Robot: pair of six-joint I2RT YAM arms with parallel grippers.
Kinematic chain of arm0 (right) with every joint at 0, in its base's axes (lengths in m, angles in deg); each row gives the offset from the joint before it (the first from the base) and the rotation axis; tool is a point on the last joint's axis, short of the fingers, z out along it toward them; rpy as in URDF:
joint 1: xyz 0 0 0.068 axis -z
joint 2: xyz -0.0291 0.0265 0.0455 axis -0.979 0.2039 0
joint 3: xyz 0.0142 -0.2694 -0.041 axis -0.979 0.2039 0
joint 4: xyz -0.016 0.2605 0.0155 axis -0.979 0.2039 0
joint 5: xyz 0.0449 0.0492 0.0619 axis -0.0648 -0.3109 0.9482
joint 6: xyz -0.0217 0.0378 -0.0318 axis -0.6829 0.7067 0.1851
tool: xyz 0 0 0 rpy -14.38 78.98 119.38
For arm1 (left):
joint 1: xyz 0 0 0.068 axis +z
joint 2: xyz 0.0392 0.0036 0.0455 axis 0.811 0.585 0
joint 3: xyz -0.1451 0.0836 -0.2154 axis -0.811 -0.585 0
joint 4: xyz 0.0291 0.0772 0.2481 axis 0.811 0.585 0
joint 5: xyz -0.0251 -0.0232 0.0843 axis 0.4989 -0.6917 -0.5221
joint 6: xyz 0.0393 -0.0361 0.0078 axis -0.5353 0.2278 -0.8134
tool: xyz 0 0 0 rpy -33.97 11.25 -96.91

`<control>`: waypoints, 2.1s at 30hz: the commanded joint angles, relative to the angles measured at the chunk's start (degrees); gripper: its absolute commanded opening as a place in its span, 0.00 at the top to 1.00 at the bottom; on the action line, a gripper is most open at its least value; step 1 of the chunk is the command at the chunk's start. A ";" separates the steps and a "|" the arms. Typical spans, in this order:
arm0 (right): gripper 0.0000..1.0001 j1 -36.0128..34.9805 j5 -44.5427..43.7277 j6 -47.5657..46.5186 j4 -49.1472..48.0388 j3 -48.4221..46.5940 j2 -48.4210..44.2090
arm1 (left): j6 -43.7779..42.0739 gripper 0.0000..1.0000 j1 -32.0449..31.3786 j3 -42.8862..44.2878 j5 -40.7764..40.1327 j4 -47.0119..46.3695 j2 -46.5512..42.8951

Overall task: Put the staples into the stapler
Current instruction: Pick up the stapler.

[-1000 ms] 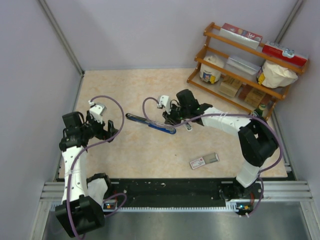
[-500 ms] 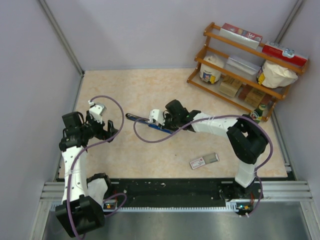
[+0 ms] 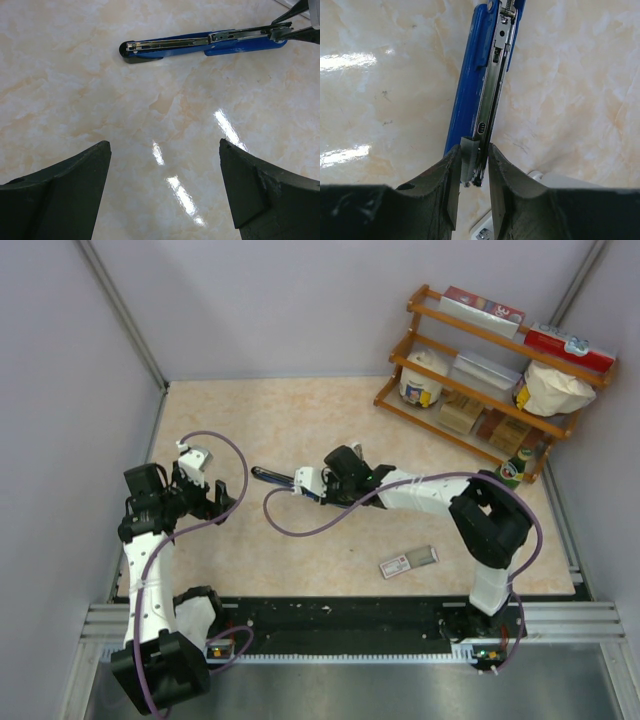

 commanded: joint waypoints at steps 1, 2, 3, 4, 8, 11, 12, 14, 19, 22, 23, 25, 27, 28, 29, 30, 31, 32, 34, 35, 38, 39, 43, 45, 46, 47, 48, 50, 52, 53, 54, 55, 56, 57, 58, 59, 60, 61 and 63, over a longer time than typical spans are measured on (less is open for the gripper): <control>0.73 -1.54 -1.64 -1.41 0.43 0.14 -0.38 | -0.72 0.07 0.38 -0.47 1.03 -0.51 -0.97; 0.73 -1.80 -1.64 -1.58 0.34 0.31 -0.55 | -0.72 0.07 0.38 -0.47 1.12 -0.51 -0.89; 0.72 -2.15 -1.90 -1.76 0.17 0.40 -0.64 | -0.64 0.07 0.46 -0.47 1.21 -0.51 -0.80; 0.72 -2.42 -2.16 -1.76 0.25 0.40 -0.64 | -0.72 0.07 0.38 -0.47 1.12 -0.51 -0.80; 0.72 -2.95 -1.99 -2.11 0.52 0.66 -0.82 | -0.72 0.07 0.46 -0.38 1.12 -0.51 -0.80; 0.72 -3.12 -1.81 -1.94 0.60 0.75 -1.17 | -0.72 0.07 0.46 -0.47 1.03 -0.51 -0.80; 0.72 -3.12 -1.99 -1.94 0.60 0.67 -1.26 | -0.72 0.07 0.55 -0.47 1.03 -0.51 -0.80; 0.72 -3.12 -3.13 -2.02 0.26 0.58 -0.91 | -0.64 0.07 0.55 -0.38 1.03 -0.51 -0.89; 0.72 -3.04 -5.51 -2.99 -0.80 1.19 0.23 | -0.72 0.07 0.46 -0.38 0.95 -0.51 -0.89; 0.74 -3.04 -5.51 -3.08 -0.80 1.02 0.32 | -0.72 0.07 0.55 -0.47 1.12 -0.42 -0.97; 0.75 -3.12 -5.51 -3.08 -0.89 1.10 0.32 | -0.72 0.07 0.55 -0.47 1.12 -0.51 -0.97; 0.77 -3.12 -5.24 -3.17 -0.63 1.19 0.24 | -0.72 0.07 0.55 -0.38 1.21 -0.42 -0.89; 0.77 -3.12 -5.15 -3.25 -0.54 1.19 0.32 | -0.64 0.07 0.55 -0.47 1.30 -0.51 -0.80; 0.77 -3.04 -4.98 -3.52 -0.28 1.11 0.41 | -0.72 0.07 0.55 -0.47 1.30 -0.51 -0.80; 0.77 -3.21 -4.63 -3.61 0.07 1.19 0.50 | -0.72 0.07 0.55 -0.47 1.30 -0.51 -0.80; 0.76 -3.12 -4.54 -3.69 0.16 1.28 0.50 | -0.72 0.07 0.55 -0.38 1.30 -0.42 -0.89; 0.76 -3.12 -4.37 -3.69 0.17 1.19 0.50 | -0.72 0.07 0.55 -0.47 1.30 -0.51 -0.89; 0.76 -3.21 -4.54 -3.69 0.25 1.19 0.59 | -0.72 0.07 0.55 -0.38 1.21 -0.51 -0.80; 0.75 -3.30 -5.06 -3.87 0.17 1.10 0.67 | -0.72 0.07 0.46 -0.38 1.30 -0.51 -0.80; 0.75 -3.39 -5.42 -4.04 0.08 1.10 0.85 | -0.72 0.07 0.55 -0.47 1.38 -0.51 -0.71; 0.75 -3.74 -6.38 -4.57 -0.53 1.37 1.11 | -0.72 0.07 0.55 -0.47 1.38 -0.51 -0.80; 0.74 -3.83 -6.91 -4.66 -0.80 1.63 1.20 | -0.72 0.07 0.55 -0.38 1.38 -0.59 -0.80; 0.74 -4.18 -8.05 -5.01 -1.59 1.72 1.46 | -0.64 0.07 0.55 -0.47 1.39 -0.51 -0.80; 0.75 -4.18 -8.49 -5.01 -2.12 2.07 1.38 | -0.81 0.07 0.46 -0.38 1.38 -0.51 -0.80; 0.76 -4.27 -8.76 -5.01 -2.38 2.07 1.29 | -0.81 0.07 0.55 -0.47 1.47 -0.51 -0.89; 0.78 -4.27 -8.67 -5.10 -2.73 2.33 1.03 | -0.81 0.07 0.46 -0.47 1.47 -0.51 -0.80; 0.79 -4.27 -8.58 -5.01 -3.34 2.77 0.59 | -0.81 0.07 0.55 -0.47 1.47 -0.51 -0.89; 0.82 -4.35 -8.23 -5.01 -3.96 3.13 -0.20 | -0.81 0.07 0.55 -0.47 1.47 -0.51 -0.80; 0.85 -4.44 -8.14 -4.84 -4.14 3.13 -0.82 | -0.81 0.07 0.55 -0.47 1.47 -0.51 -0.89; 0.86 -4.36 -8.14 -4.75 -4.14 3.21 -0.91 | -0.90 0.07 0.55 -0.47 1.47 -0.51 -0.89; 0.86 -4.35 -7.97 -4.84 -4.14 3.21 -1.08 | -0.81 0.07 0.55 -0.38 1.47 -0.51 -0.80; 0.87 -4.35 -7.79 -4.84 -4.23 3.21 -1.08 | -0.90 0.07 0.55 -0.38 1.47 -0.51 -0.80; 0.86 -4.44 -7.71 -4.75 -3.97 3.13 -1.26 | -0.90 0.07 0.55 -0.47 1.56 -0.51 -0.80; 0.86 -4.36 -7.18 -4.66 -3.70 3.13 -1.52 | -0.90 0.07 0.46 -0.47 1.47 -0.51 -0.89; 0.86 -4.35 -6.66 -4.49 -3.70 2.95 -1.96 | -0.90 0.07 0.46 -0.38 1.47 -0.51 -0.80; 0.86 -4.44 -6.30 -4.22 -3.35 2.86 -2.22 | -0.90 0.07 0.55 -0.47 1.47 -0.51 -0.89; 0.86 -4.44 -5.86 -3.96 -3.09 2.60 -2.57 | -0.90 0.07 0.55 -0.47 1.47 -0.51 -0.97; 0.87 -4.36 -5.42 -3.78 -2.74 2.42 -3.01 | -0.73 0.07 0.46 -0.47 1.39 -0.51 -0.89; 0.86 -4.35 -4.81 -3.26 -2.56 2.07 -3.98 | -0.81 0.07 0.46 -0.47 1.38 -0.42 -0.89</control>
